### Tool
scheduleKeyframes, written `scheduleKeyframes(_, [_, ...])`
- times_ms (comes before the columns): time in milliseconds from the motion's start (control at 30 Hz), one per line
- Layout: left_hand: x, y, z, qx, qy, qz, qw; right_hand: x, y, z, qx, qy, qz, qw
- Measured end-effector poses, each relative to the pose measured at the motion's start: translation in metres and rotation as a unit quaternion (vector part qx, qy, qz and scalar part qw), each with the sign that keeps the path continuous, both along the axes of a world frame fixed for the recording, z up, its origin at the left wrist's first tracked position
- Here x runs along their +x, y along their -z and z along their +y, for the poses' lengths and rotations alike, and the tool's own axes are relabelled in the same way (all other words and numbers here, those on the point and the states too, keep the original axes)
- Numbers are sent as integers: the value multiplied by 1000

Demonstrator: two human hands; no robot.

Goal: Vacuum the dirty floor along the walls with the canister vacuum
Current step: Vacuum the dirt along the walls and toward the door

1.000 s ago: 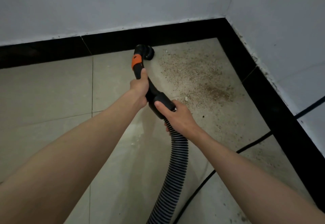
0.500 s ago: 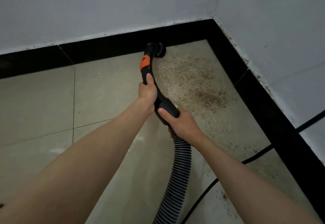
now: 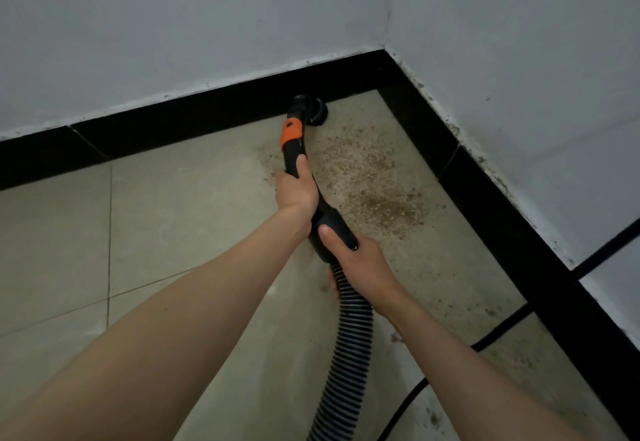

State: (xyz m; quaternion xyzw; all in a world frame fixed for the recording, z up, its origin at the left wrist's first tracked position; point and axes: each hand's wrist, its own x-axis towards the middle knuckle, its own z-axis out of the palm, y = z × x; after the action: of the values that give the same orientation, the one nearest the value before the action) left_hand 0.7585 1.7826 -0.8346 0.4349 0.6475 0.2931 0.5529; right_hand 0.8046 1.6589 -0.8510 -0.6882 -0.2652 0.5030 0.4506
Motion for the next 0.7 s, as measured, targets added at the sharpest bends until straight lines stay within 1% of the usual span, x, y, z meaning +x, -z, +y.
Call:
scheduleKeyframes(267, [38,-8,3,-3,40,32,999,28,-3,2,-4,28,23,999])
scheduleKeyframes(400, [56,-11,5,-1,48,30,998,44,-7,2,-4,47,33,998])
scheduleKeyframes(600, [73,-11,2,-6,48,26,999,61,-8,-2,4,58,18,998])
scheduleKeyframes(700, [83,-14,3,-4,66,41,997,68,-12,-2,3,69,21,997])
